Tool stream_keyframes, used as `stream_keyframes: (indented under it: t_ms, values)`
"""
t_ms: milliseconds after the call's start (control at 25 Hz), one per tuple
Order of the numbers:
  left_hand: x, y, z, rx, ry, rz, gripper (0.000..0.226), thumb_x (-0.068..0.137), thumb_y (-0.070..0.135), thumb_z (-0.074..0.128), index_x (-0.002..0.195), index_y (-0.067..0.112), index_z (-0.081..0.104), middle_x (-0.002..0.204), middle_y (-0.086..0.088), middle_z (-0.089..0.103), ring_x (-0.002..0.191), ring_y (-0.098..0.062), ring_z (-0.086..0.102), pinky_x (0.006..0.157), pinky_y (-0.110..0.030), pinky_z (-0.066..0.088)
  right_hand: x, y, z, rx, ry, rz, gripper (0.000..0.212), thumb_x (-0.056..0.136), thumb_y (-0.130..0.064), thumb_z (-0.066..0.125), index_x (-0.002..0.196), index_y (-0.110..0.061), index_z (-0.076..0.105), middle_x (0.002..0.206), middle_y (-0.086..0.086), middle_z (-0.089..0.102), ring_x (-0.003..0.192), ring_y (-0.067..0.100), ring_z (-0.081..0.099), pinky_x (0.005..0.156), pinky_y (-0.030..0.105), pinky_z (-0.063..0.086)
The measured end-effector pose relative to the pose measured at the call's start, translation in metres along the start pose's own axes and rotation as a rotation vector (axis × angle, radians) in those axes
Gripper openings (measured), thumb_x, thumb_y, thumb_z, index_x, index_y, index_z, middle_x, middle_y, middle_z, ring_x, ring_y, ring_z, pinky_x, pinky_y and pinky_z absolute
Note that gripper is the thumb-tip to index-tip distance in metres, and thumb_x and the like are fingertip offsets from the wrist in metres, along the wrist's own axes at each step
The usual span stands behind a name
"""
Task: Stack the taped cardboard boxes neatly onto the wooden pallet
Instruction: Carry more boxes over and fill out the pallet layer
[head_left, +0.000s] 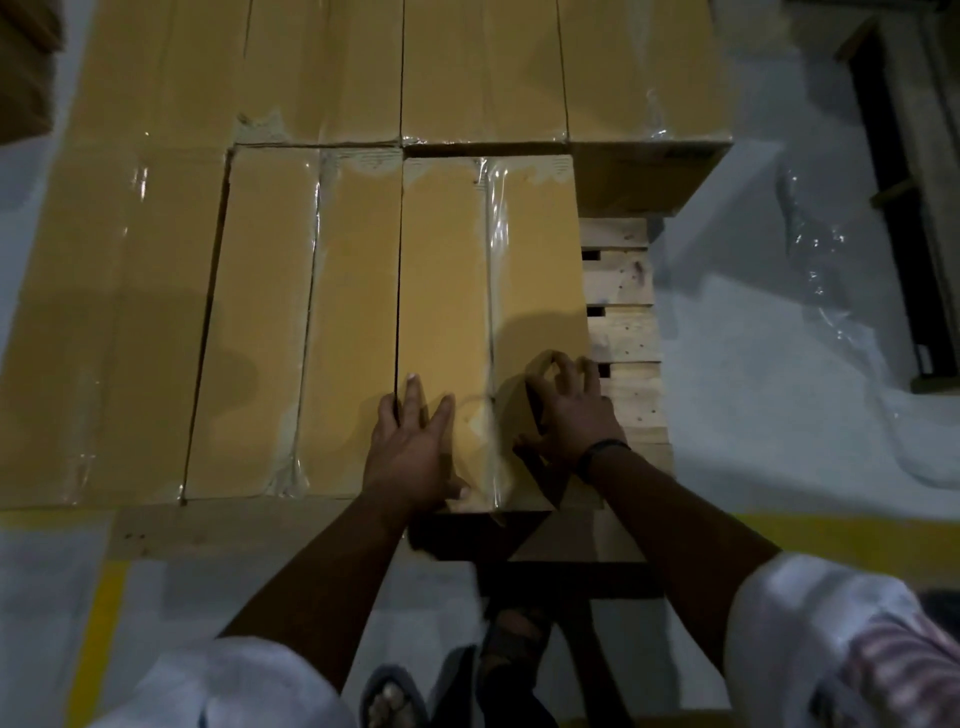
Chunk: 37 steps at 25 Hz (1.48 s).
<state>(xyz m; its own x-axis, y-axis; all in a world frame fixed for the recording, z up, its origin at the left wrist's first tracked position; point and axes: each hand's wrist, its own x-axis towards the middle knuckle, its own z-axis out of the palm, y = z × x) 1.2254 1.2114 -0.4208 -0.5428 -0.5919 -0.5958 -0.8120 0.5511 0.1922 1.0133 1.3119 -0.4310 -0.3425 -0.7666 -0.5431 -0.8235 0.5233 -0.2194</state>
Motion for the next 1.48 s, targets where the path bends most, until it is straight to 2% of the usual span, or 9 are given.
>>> stream_keyframes:
  t_ms: [120, 200, 360, 480, 680, 1040, 1240, 1360, 1480]
  values:
    - [-0.018, -0.004, 0.009, 0.014, -0.036, 0.0, 0.138, 0.064, 0.057, 0.09, 0.163, 0.036, -0.005, 0.164, -0.008, -0.034, 0.152, -0.046, -0.016, 0.12, -0.062, 0.025, -0.041, 0.0, 0.033, -0.018, -0.03, -0.022, 0.099, 0.075, -0.066, 0.071, 0.153, -0.036, 0.018, 0.166, 0.005, -0.008, 0.148, 0.048, -0.008, 0.111, 0.064, 0.034]
    - [-0.028, -0.009, 0.011, 0.037, -0.052, 0.023, 0.139, 0.064, 0.052, 0.092, 0.163, 0.034, -0.004, 0.164, -0.012, -0.032, 0.152, -0.046, -0.013, 0.116, -0.061, 0.031, -0.065, -0.002, 0.053, -0.005, -0.016, -0.002, 0.098, 0.077, -0.066, 0.07, 0.154, -0.037, 0.017, 0.167, 0.005, -0.01, 0.15, 0.045, -0.009, 0.113, 0.063, 0.032]
    - [-0.047, -0.022, 0.022, 0.068, -0.018, 0.063, 0.128, 0.071, 0.037, 0.091, 0.164, 0.03, 0.004, 0.167, -0.015, -0.022, 0.154, -0.043, -0.002, 0.114, -0.056, 0.038, -0.097, -0.015, 0.084, -0.019, 0.013, 0.028, 0.087, 0.087, -0.06, 0.064, 0.156, -0.037, 0.016, 0.166, 0.003, -0.015, 0.15, 0.04, -0.014, 0.115, 0.063, 0.026]
    - [-0.048, -0.025, 0.025, 0.037, 0.022, 0.05, 0.114, 0.078, 0.03, 0.087, 0.163, 0.029, 0.012, 0.17, -0.013, -0.013, 0.153, -0.04, 0.006, 0.112, -0.054, 0.04, -0.104, -0.022, 0.093, 0.0, 0.054, 0.071, 0.072, 0.094, -0.051, 0.059, 0.154, -0.036, 0.023, 0.167, 0.001, -0.009, 0.152, 0.038, -0.011, 0.114, 0.061, 0.027]
    - [-0.047, -0.029, 0.024, 0.109, 0.058, 0.07, 0.106, 0.083, 0.026, 0.083, 0.163, 0.028, 0.014, 0.17, -0.016, -0.006, 0.151, -0.041, 0.014, 0.109, -0.052, 0.047, -0.101, -0.026, 0.1, 0.018, 0.131, 0.103, 0.056, 0.099, -0.041, 0.054, 0.149, -0.036, 0.03, 0.167, 0.002, 0.001, 0.152, 0.038, -0.005, 0.112, 0.064, 0.029]
    - [-0.043, -0.035, 0.02, 0.195, 0.084, 0.12, 0.101, 0.081, 0.031, 0.083, 0.159, 0.027, 0.019, 0.167, -0.021, 0.007, 0.147, -0.044, 0.024, 0.103, -0.05, 0.05, -0.092, -0.025, 0.096, 0.012, 0.116, 0.118, 0.053, 0.099, -0.03, 0.057, 0.144, -0.038, 0.031, 0.167, 0.0, 0.0, 0.151, 0.039, -0.004, 0.109, 0.066, 0.032]
    - [-0.039, -0.039, 0.014, 0.173, 0.173, 0.137, 0.081, 0.084, 0.027, 0.08, 0.152, 0.023, 0.035, 0.156, -0.017, 0.031, 0.131, -0.035, 0.043, 0.094, -0.041, 0.053, -0.077, -0.026, 0.079, 0.022, 0.12, 0.106, 0.055, 0.096, -0.034, 0.06, 0.144, -0.037, 0.033, 0.167, 0.001, 0.006, 0.151, 0.039, -0.001, 0.106, 0.065, 0.036]
    - [-0.04, -0.037, 0.015, 0.167, 0.173, 0.132, 0.08, 0.087, 0.026, 0.077, 0.154, 0.021, 0.033, 0.159, -0.016, 0.029, 0.134, -0.035, 0.042, 0.095, -0.041, 0.052, -0.076, -0.024, 0.08, -0.006, 0.129, 0.099, 0.054, 0.095, -0.034, 0.061, 0.143, -0.038, 0.034, 0.166, 0.001, 0.006, 0.151, 0.039, 0.0, 0.104, 0.065, 0.038]
    - [-0.043, -0.037, 0.017, 0.173, 0.155, 0.132, 0.082, 0.09, 0.027, 0.074, 0.157, 0.019, 0.028, 0.166, -0.016, 0.015, 0.14, -0.036, 0.038, 0.099, -0.041, 0.052, -0.076, -0.026, 0.081, 0.011, 0.123, 0.113, 0.062, 0.096, -0.036, 0.06, 0.148, -0.038, 0.028, 0.168, 0.003, -0.001, 0.151, 0.039, -0.004, 0.107, 0.064, 0.035]
